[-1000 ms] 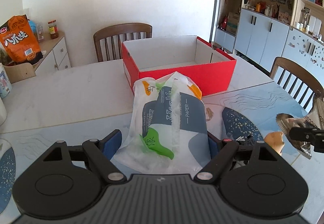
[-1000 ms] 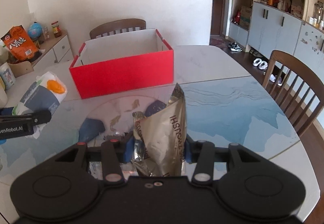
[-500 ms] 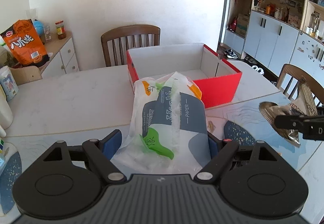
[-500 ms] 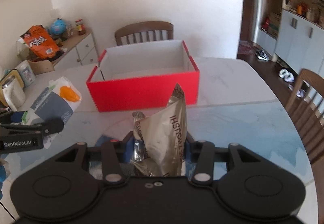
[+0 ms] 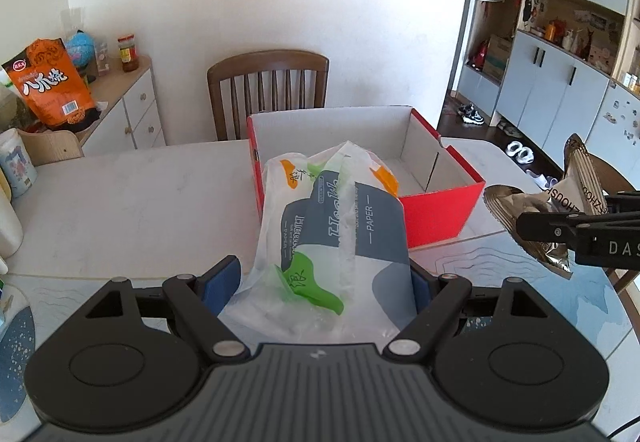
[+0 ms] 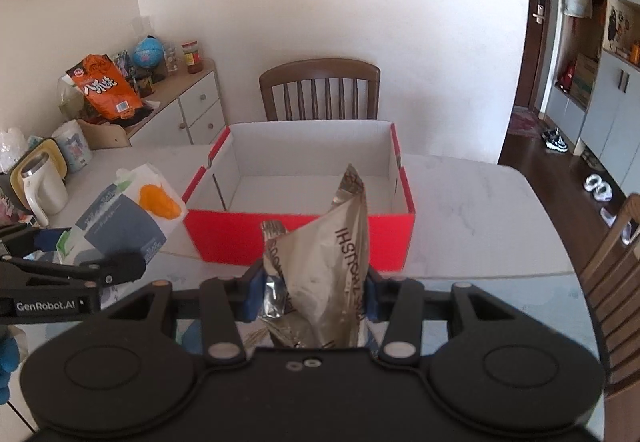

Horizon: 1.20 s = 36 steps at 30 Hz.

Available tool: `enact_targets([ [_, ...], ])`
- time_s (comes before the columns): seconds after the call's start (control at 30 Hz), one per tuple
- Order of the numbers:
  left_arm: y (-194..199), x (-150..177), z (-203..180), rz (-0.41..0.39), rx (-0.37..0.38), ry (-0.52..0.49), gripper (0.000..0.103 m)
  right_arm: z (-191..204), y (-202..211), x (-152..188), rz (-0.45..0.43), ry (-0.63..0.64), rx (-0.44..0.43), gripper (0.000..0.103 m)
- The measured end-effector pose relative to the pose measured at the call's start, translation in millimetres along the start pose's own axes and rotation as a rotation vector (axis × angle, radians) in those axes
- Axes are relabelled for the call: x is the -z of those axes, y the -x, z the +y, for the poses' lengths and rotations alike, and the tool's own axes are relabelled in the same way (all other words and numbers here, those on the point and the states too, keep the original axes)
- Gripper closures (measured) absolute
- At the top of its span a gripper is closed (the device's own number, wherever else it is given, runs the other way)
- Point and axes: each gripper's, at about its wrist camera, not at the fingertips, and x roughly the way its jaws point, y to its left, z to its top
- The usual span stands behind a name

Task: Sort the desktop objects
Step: 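Lift the tissue pack and foil bag with both grippers over the red box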

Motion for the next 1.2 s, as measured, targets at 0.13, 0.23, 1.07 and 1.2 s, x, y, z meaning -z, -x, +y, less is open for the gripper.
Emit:
enact_targets([
  [0.13, -13, -16, -2, 0.022, 0.003, -0.004, 0.019, -5, -12, -12, 0.015, 0.006, -0.016, 0.057],
  [0.23, -22, -29, -4, 0.032, 0.003, -0.016, 0.019, -9, -20, -22, 0.018, 0.013, -0.018, 0.057],
  [1.07, -110, -103, 2, 0.094, -0.004, -0.063, 0.019, -24, -102, -75, 0.074, 0.056, 0.001, 0.057],
  [1.2, -127, -104, 5, 0.108, -0.011, -0.063, 0.019, -28, -114, -75, 0.078, 0.048, 0.0, 0.057],
])
